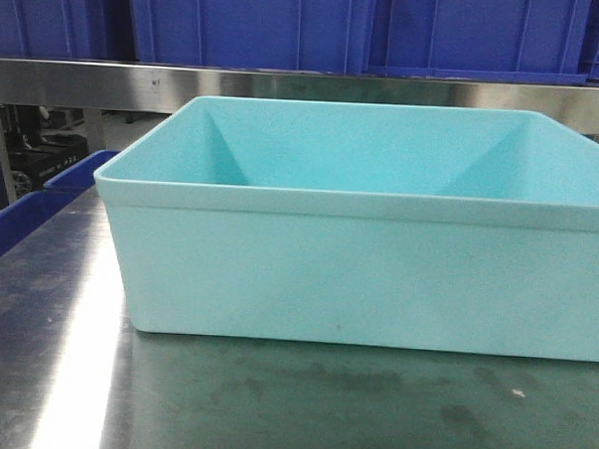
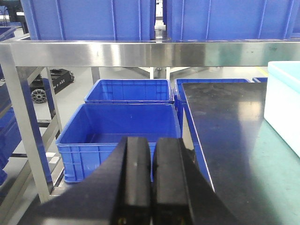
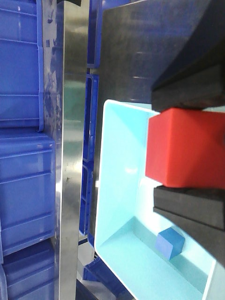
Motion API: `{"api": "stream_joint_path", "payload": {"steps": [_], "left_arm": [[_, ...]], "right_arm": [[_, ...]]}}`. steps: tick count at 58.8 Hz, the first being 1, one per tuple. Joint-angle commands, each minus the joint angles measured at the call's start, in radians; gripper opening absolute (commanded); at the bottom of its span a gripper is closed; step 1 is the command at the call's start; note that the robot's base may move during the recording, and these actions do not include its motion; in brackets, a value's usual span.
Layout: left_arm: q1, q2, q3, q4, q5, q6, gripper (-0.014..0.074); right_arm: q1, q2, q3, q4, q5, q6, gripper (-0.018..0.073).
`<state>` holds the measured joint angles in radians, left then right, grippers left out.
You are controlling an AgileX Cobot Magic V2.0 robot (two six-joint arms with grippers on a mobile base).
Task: Pick red cube and place on left shelf
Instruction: 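Lift the red cube out of the light-blue bin with the right gripper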
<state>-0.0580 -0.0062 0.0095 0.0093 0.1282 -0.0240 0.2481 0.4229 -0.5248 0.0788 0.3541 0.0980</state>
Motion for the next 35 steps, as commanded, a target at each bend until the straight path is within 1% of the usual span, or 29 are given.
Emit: {"api": "stream_joint_path", "payload": {"steps": [1, 35], "left_arm": [[-0.004, -0.014, 0.023, -0.003, -0.088, -0.001, 0.0102], [-0.004, -0.014, 0.023, -0.003, -0.088, -0.001, 0.0102]], "right_arm": [[-0.005, 0.003, -0.029, -0.009, -0.087, -0.006, 0.0065], [-0.005, 0.003, -0.029, -0.009, -0.087, -0.006, 0.0065]]}}
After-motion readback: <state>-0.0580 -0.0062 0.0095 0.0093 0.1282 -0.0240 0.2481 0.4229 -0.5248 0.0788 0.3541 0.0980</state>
